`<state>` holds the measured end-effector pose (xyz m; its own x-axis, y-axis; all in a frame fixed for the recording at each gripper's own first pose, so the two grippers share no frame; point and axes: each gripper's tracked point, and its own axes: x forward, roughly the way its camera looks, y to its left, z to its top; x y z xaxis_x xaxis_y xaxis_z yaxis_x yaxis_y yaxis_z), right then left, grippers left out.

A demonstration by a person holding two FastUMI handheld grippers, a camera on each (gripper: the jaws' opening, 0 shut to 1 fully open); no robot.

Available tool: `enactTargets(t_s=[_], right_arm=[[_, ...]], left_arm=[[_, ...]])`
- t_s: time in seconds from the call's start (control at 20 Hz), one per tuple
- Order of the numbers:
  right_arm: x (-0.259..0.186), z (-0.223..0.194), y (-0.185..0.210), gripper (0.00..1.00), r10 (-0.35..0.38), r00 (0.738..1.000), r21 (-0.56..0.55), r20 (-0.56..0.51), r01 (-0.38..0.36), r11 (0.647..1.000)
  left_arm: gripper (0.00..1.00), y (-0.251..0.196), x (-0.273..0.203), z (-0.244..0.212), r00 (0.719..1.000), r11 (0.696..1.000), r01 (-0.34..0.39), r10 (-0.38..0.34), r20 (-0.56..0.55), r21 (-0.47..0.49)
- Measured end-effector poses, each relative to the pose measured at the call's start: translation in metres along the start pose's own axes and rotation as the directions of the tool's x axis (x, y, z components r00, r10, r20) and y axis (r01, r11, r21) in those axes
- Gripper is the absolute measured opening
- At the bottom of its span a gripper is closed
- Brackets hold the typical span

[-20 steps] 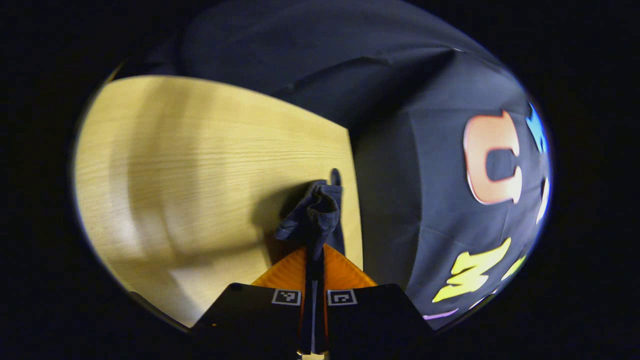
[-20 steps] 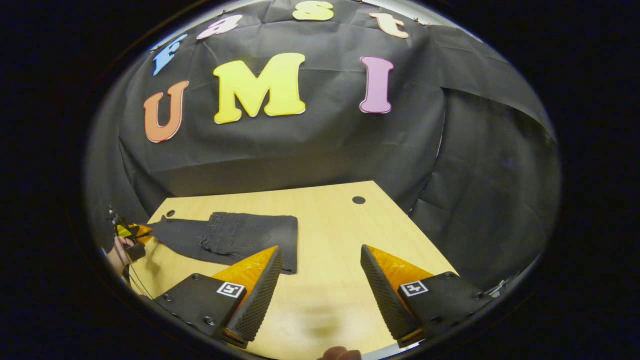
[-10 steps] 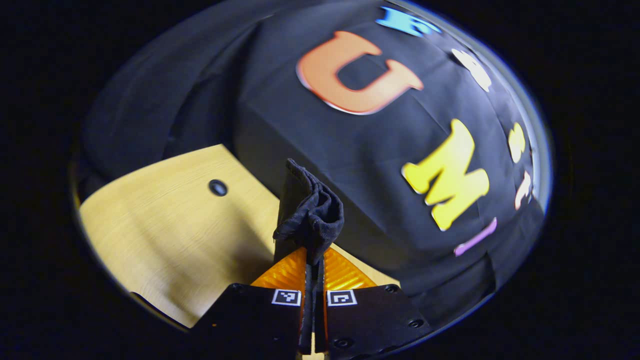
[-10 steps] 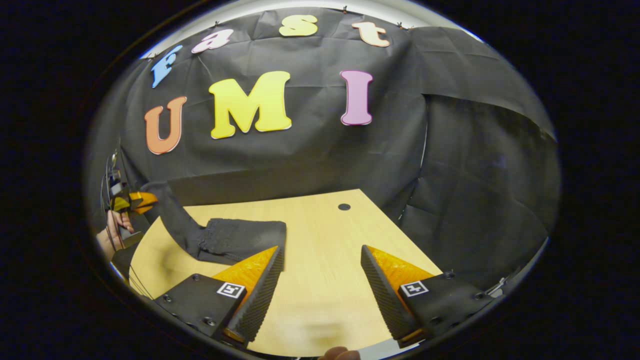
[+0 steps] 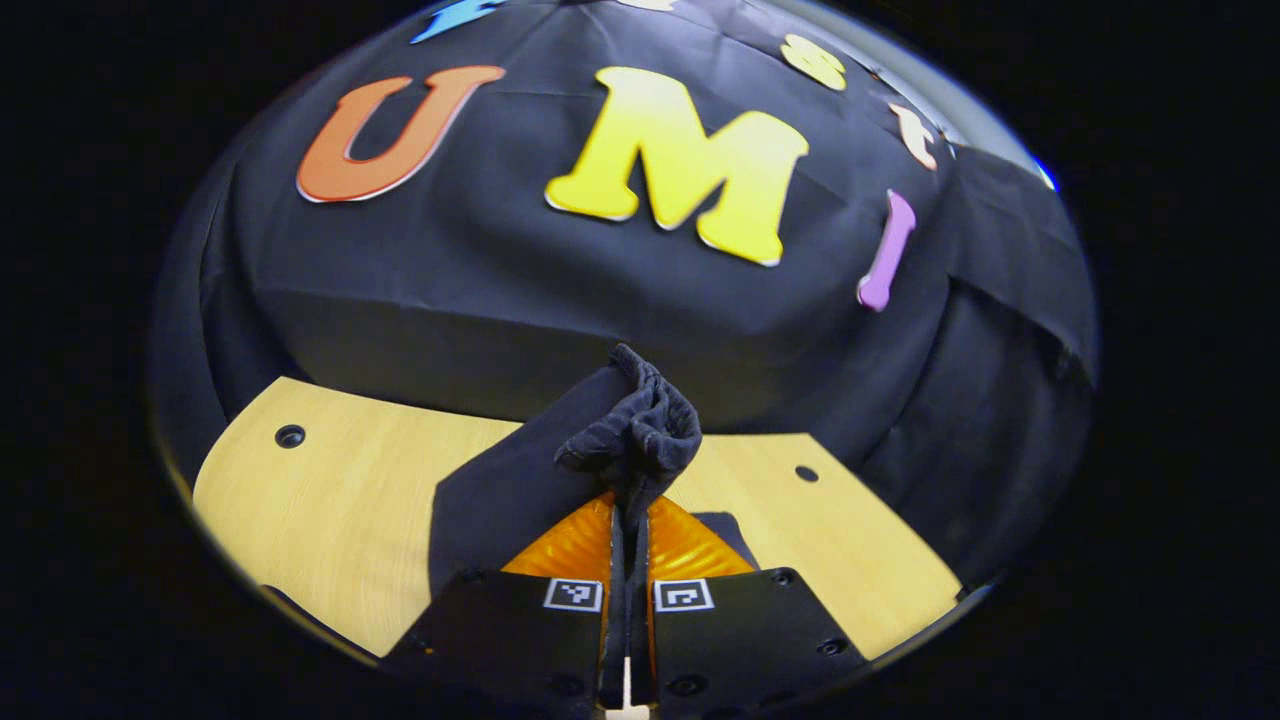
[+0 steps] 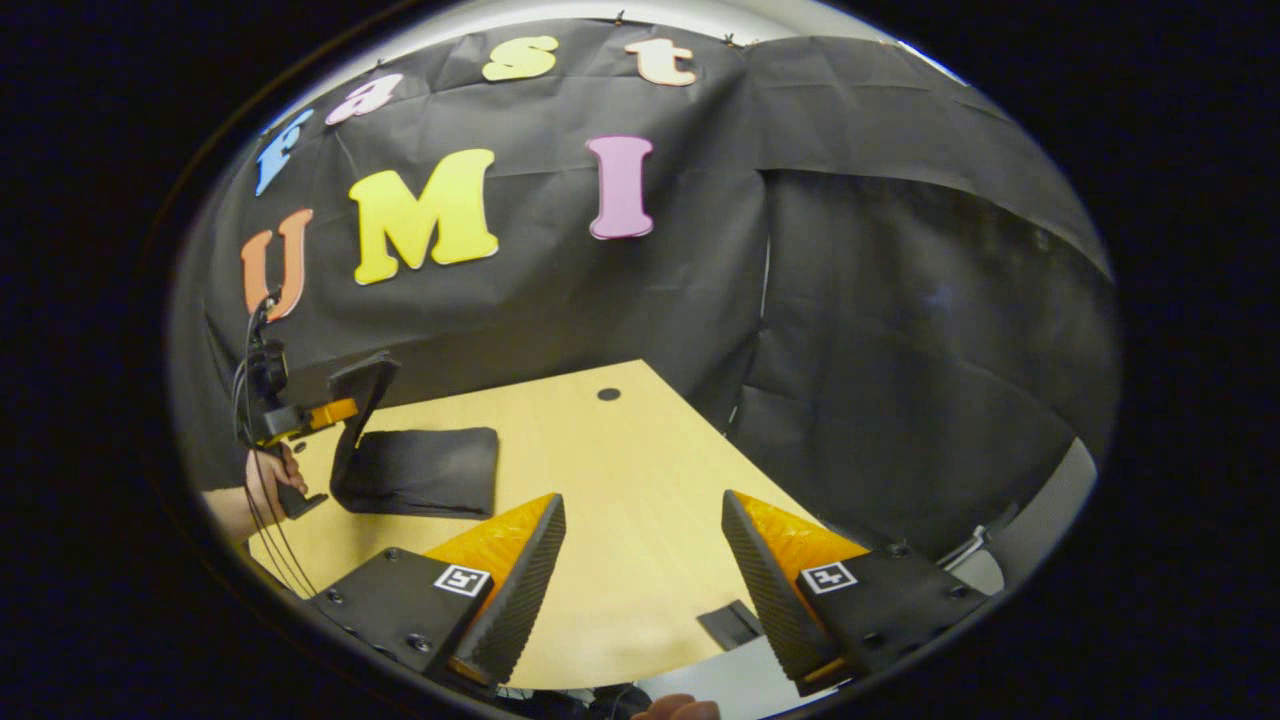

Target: Grasp the waist and the cuffs of the jeans and fold them to make the two legs overlap; first hold the waist and fold one-third of the jeans toward the cuffs, then hold the cuffs and fold the remaining one-third in the same direction to finish folding.

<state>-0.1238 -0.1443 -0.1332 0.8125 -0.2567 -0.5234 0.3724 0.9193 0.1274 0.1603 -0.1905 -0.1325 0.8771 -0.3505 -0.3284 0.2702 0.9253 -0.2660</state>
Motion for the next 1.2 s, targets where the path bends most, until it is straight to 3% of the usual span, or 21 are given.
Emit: enactTargets(t_s=[0.25, 0.45, 0.5, 0.55, 0.7, 0.8, 0.9, 1.05, 1.2], right_arm=[[0.000, -0.006, -0.029, 0.93, -0.052, 0.998, -0.026, -0.044, 0.051, 0.998], [0.010, -0.016, -0.024, 0.97, -0.039, 0.995, -0.042, -0.087, 0.035, 0.998], [0.012, -0.016, -0.020, 0.94, -0.031, 0.995, -0.048, -0.092, 0.027, 0.998], [0.015, -0.015, -0.016, 1.00, -0.020, 0.995, -0.053, -0.094, 0.015, 0.998], [0.024, -0.008, -0.003, 0.97, 0.015, 0.996, -0.073, -0.088, -0.022, 0.997], [0.027, -0.002, 0.003, 0.97, 0.038, 0.996, -0.081, -0.078, -0.044, 0.996], [0.030, 0.004, 0.014, 0.97, 0.070, 0.996, -0.094, -0.061, -0.075, 0.993], [0.036, 0.025, 0.038, 0.93, 0.134, 0.991, -0.137, -0.009, -0.134, 0.981], [0.043, 0.063, 0.085, 0.97, 0.240, 0.968, -0.219, 0.076, -0.219, 0.951]], left_arm=[[0.05, -0.015, 0.031, -0.083, 0.990, 0.998, -0.044, 0.051, -0.130, 0.053], [0.07, -0.014, 0.035, -0.102, 0.986, 0.997, -0.080, 0.076, -0.150, -0.016], [0.09, -0.016, 0.035, -0.104, 0.985, 0.996, -0.084, 0.077, -0.154, -0.041], [0.12, -0.016, 0.035, -0.105, 0.984, 0.994, -0.093, 0.082, -0.156, -0.061], [0.21, -0.024, 0.032, -0.106, 0.984, 0.990, -0.095, 0.078, -0.159, -0.101], [0.57, -0.039, 0.029, -0.106, 0.986, 0.992, -0.055, 0.035, -0.165, -0.115], [0.94, -0.044, 0.021, -0.099, 0.987, 0.994, -0.056, 0.042, -0.157, -0.089], [0.99, -0.058, -0.006, -0.072, 0.992, 0.993, -0.014, -0.001, -0.125, -0.117], [0.99, -0.049, -0.055, -0.012, 0.999, 0.992, -0.028, 0.025, -0.026, -0.126]])
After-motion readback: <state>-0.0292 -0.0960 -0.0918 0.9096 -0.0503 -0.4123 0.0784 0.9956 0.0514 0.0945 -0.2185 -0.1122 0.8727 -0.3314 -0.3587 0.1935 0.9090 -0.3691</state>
